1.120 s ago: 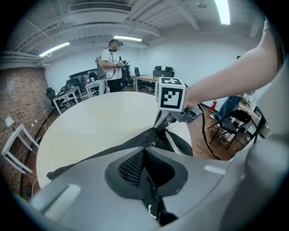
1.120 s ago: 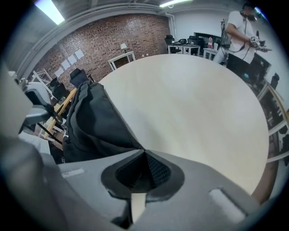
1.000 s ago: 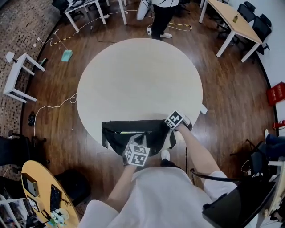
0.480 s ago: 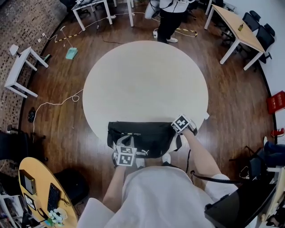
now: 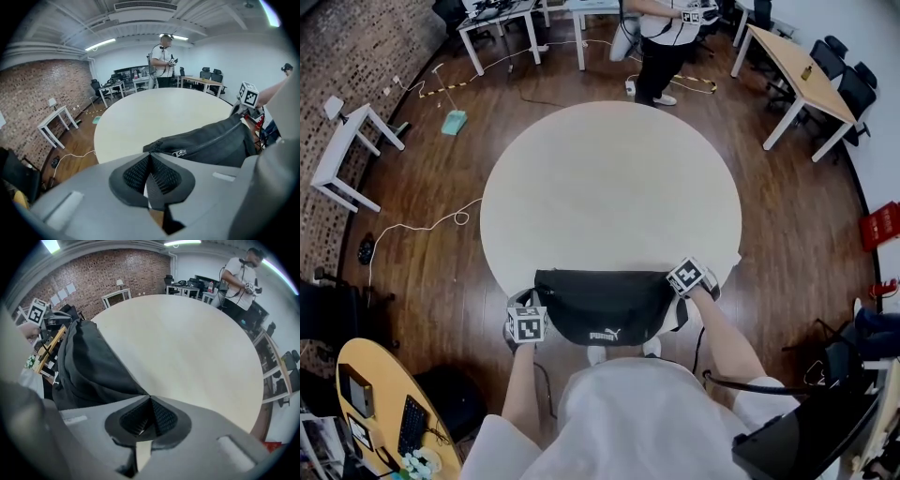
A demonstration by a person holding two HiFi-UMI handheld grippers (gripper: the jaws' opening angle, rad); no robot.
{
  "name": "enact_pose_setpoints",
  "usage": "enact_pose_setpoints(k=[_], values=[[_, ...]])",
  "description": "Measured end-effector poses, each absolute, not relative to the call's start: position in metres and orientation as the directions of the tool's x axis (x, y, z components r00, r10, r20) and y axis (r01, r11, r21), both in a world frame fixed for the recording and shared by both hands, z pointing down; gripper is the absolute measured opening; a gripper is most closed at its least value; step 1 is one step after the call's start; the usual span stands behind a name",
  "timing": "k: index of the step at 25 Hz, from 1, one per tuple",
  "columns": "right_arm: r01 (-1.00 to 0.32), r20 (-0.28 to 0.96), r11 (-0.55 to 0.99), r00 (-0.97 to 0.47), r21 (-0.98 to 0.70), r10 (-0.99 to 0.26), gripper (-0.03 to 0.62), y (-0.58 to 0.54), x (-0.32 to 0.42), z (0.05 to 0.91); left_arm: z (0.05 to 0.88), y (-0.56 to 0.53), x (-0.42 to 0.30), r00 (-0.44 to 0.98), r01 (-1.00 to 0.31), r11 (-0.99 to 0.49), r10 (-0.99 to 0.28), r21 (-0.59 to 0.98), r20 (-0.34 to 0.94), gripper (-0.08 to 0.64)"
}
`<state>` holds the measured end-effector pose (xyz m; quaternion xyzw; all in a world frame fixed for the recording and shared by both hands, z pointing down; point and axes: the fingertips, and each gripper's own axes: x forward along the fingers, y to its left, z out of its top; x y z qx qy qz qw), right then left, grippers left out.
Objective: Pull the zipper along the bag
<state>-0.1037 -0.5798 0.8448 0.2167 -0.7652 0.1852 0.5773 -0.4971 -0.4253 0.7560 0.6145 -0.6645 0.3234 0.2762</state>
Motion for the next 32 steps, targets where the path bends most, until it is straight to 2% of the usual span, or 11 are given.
enact_pose_setpoints(k=[5,7,9,12,16,23,26,27,29,32], values=[[-0.539,0.962,0.841,-0.249,-0.04,-0.114,-0.012,-0.578,-0.111,0.842,0.786,-0.437,-0.543,-0.082,-0.996,0.07,-0.591,-0.05,0.803,0.018],[-0.536,0.969,0.844,-0.213,-0.009,-0.125,-0.012,-0.576,-0.108,0.844,0.796,-0.445,-0.549,-0.068,-0.997,0.056,-0.589,-0.044,0.805,0.018],[-0.51,0.966,0.86,-0.235,-0.025,-0.111,-0.012,-0.571,-0.118,0.847,0.805,-0.454,-0.551,-0.061,-0.998,0.026,-0.591,-0.056,0.804,0.018],[-0.473,0.964,0.88,-0.213,0.043,-0.162,-0.012,-0.579,-0.119,0.844,0.82,-0.461,-0.548,-0.037,-0.999,0.014,-0.58,-0.036,0.813,0.018],[-0.485,0.96,0.869,-0.187,0.095,-0.21,-0.012,-0.581,-0.115,0.846,0.827,-0.456,-0.534,0.059,-0.997,0.013,-0.582,0.082,0.811,0.018],[-0.456,0.932,0.851,-0.113,0.259,-0.344,-0.014,-0.577,-0.114,0.854,0.791,-0.429,-0.539,0.22,-0.968,-0.047,-0.631,0.247,0.743,0.026],[-0.43,0.928,0.853,-0.087,0.294,-0.363,-0.014,-0.577,-0.108,0.858,0.781,-0.414,-0.547,0.306,-0.93,-0.048,-0.649,0.365,0.696,0.042],[-0.455,0.923,0.841,-0.096,0.292,-0.372,-0.014,-0.579,-0.106,0.855,0.779,-0.407,-0.558,0.306,-0.92,-0.021,-0.664,0.392,0.682,0.017],[-0.555,0.886,0.782,-0.16,0.284,-0.435,-0.012,-0.586,-0.104,0.833,0.775,-0.391,-0.587,0.264,-0.918,0.031,-0.693,0.395,0.67,0.015],[-0.695,0.728,0.672,-0.32,0.255,-0.607,-0.014,-0.595,-0.115,0.761,0.75,-0.379,-0.608,0.188,-0.941,0.048,-0.749,0.335,0.636,0.015]])
